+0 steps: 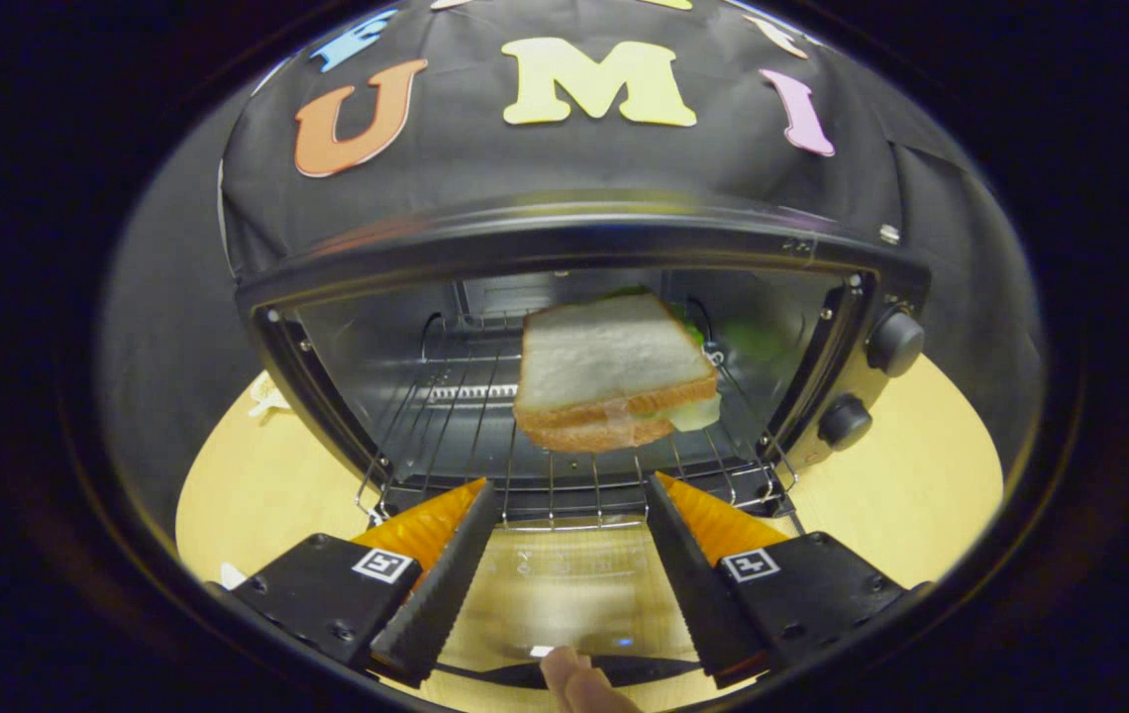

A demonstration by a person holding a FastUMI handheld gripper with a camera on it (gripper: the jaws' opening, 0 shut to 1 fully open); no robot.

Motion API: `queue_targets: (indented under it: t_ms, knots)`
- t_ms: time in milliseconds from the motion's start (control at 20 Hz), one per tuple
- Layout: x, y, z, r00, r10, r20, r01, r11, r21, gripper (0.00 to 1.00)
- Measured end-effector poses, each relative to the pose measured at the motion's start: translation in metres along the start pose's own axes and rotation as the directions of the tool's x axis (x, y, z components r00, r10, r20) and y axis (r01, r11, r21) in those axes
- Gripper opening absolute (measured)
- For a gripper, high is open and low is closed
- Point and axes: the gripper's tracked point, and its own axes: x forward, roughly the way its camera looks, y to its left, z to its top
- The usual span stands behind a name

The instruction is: Open the toaster oven, put the food inside, and close the toaster oven door.

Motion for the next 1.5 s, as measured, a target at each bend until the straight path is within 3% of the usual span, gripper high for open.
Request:
queue_targets:
  t_ms: [100,250,550,750,950,1250,1500]
  knots:
    - [-0.014,-0.005,-0.014,1.000,-0.007,-0.026,0.007,1.000,-0.006,0.98]
    - [-0.042,0.006,-0.035,0.995,0.059,-0.082,-0.055,0.997,0.055,0.98]
    - [-0.086,-0.007,-0.051,0.991,0.017,-0.132,-0.014,1.000,0.025,0.98]
    - [-0.103,-0.003,-0.076,0.977,0.059,-0.206,-0.055,0.998,0.023,0.98]
    - [-0.104,-0.011,-0.091,0.966,0.049,-0.253,-0.036,0.998,0.055,0.98]
    - [-0.090,-0.003,-0.114,0.937,0.095,-0.335,-0.061,0.992,0.112,0.98]
    - [-0.088,-0.002,-0.106,0.949,0.065,-0.310,-0.045,0.996,0.071,0.98]
